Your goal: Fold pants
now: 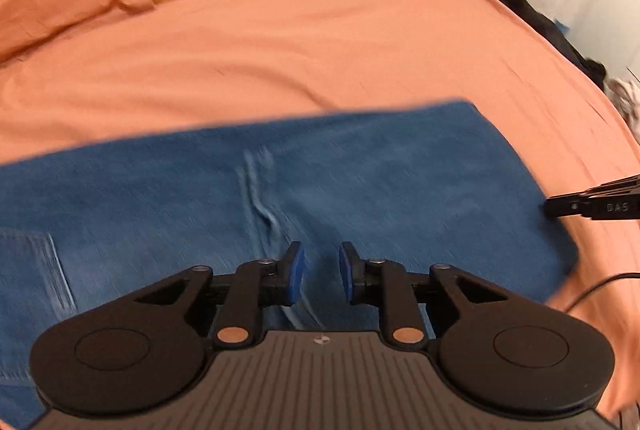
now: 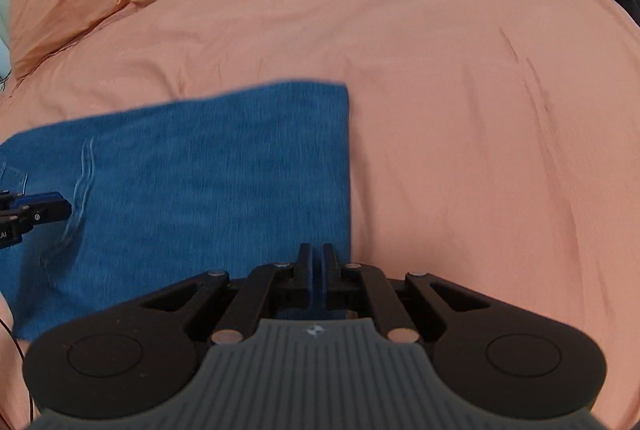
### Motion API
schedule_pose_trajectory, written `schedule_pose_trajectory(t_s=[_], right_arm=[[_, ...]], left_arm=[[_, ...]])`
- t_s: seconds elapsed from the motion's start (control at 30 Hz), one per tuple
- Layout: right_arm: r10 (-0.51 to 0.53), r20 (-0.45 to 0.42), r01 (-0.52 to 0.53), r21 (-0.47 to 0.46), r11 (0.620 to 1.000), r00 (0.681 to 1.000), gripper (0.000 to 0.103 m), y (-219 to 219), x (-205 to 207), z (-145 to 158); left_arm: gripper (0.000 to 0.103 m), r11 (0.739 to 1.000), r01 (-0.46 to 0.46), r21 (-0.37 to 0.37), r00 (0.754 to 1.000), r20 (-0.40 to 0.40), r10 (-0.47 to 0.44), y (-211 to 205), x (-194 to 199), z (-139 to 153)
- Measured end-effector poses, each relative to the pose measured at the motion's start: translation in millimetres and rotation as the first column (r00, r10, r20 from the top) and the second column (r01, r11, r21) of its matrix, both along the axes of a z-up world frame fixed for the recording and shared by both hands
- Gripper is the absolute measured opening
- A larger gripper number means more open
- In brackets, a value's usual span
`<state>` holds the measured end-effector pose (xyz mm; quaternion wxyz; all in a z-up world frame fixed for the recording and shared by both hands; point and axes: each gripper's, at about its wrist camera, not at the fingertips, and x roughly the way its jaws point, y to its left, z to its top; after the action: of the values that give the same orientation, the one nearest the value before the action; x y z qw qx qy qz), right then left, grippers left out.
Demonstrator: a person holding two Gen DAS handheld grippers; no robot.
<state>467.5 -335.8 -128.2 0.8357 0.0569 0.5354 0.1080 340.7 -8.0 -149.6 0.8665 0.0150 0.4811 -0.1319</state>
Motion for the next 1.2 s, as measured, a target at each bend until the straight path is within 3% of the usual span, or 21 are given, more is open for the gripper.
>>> schedule_pose_trajectory(t_s=[0.23, 0.43, 0.57, 0.63, 0.87, 0.97, 1.07, 1.13, 1.2], right_arm=[[-0.041, 0.05, 0.041, 0.006, 0.999, 0.998, 0.0, 1.9, -63.1, -11.7], [-0.102, 0.051, 0.1, 0.039, 0.994, 0.994, 0.0, 2.8, -79.1, -39.7], [-0.104, 0.029, 0.103, 0.031, 0.994, 0.994, 0.0, 4.2, -78.6, -37.5], [-0.093, 0.029, 0.092, 0.023, 0.995, 0.995, 0.0, 4.3, -78.7, -30.7], [0.022, 0.1, -0.022, 0.003, 1.0, 0.995, 0.003, 23.1, -95.1, 7.8], [0.086, 0.134, -0.085, -0.013, 0.996, 0.987, 0.004, 42.4, -99.5, 24.5], [0.154, 0.155, -0.151, -0.028, 0.988, 0.976, 0.006, 66.0, -101.9, 37.4], [0.195, 0.164, -0.191, -0.04, 0.981, 0.967, 0.006, 83.1, -101.5, 44.4], [0.239, 0.17, -0.232, -0.057, 0.971, 0.956, 0.007, 100.4, -100.9, 49.5]], left_arm=[[0.017, 0.997, -0.054, 0.05, 0.998, -0.032, 0.055, -1.8, -15.3, -24.7], [0.024, 0.992, -0.123, -0.016, 0.991, -0.061, 0.122, 15.6, -13.5, -39.6], [0.026, 0.993, -0.116, 0.013, 0.992, -0.041, 0.116, 8.4, -16.7, -30.1], [0.029, 0.992, -0.127, -0.014, 0.991, -0.035, 0.126, 15.0, -23.7, -20.9], [0.033, 0.975, -0.207, -0.074, 0.978, -0.005, 0.207, 76.5, -57.9, 12.9], [0.04, 0.947, -0.297, -0.121, 0.954, -0.005, 0.299, 123.0, -71.1, 28.4], [0.04, 0.901, -0.401, -0.164, 0.913, 0.001, 0.407, 168.9, -82.0, 38.6], [0.04, 0.849, -0.483, -0.212, 0.869, 0.002, 0.495, 205.5, -90.9, 43.6], [0.042, 0.781, -0.563, -0.272, 0.812, -0.004, 0.584, 239.8, -99.8, 45.9]])
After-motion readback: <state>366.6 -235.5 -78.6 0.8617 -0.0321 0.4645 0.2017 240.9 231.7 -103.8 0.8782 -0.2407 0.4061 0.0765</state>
